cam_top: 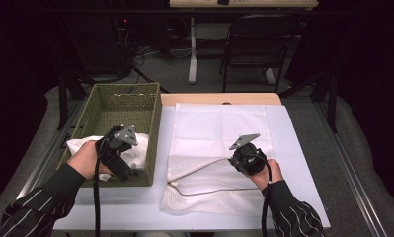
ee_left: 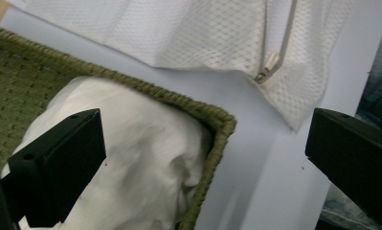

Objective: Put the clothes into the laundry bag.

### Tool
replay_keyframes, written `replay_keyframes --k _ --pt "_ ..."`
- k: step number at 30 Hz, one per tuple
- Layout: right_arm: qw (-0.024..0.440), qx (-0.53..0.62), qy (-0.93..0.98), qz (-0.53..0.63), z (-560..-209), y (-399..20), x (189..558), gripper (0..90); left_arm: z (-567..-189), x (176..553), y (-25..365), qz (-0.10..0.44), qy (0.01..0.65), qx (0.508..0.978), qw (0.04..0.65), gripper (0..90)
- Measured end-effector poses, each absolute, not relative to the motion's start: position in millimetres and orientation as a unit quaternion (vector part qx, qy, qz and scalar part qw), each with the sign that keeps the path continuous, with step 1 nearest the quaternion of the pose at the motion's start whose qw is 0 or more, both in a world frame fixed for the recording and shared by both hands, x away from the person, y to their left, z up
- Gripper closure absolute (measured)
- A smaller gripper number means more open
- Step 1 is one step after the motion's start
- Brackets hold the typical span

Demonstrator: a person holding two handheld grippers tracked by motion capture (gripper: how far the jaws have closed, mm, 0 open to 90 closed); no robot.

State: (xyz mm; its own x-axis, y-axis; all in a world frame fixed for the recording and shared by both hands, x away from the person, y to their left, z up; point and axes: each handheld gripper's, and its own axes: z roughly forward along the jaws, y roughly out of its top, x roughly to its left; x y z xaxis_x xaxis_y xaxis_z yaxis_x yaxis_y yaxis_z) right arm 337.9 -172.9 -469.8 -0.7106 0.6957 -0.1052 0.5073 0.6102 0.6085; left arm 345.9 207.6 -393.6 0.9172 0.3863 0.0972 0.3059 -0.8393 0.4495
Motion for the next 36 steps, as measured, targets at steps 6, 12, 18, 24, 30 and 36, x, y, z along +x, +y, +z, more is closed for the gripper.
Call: replay_keyframes --k 6,12,18,24,30,36 --pt "0.167 0.342 0.882 0.279 -470.4 -172.9 338.2 88.6 -391.3 358.6 224.5 0.099 0.193 0.953 0.212 0.0" --pt "0.168 0.341 0.882 0.28 -470.2 -173.2 338.5 88.6 -389.6 372.1 242.0 0.102 0.206 0.951 0.208 0.0" --pt "0.168 0.341 0.882 0.279 -470.1 -173.3 338.5 88.6 -389.6 382.1 255.5 0.101 0.216 0.951 0.199 0.0" --pt "0.167 0.341 0.882 0.279 -470.2 -173.4 338.7 88.6 -396.5 390.9 265.5 0.097 0.225 0.953 0.18 0.0" --pt "0.165 0.343 0.882 0.278 -470.5 -173.2 338.7 88.6 -404.7 398.7 272.0 0.084 0.235 0.954 0.166 0.0" --pt "0.165 0.342 0.883 0.277 -470.5 -173.0 338.8 88.7 -414.2 405.5 273.8 0.072 0.236 0.957 0.155 0.0"
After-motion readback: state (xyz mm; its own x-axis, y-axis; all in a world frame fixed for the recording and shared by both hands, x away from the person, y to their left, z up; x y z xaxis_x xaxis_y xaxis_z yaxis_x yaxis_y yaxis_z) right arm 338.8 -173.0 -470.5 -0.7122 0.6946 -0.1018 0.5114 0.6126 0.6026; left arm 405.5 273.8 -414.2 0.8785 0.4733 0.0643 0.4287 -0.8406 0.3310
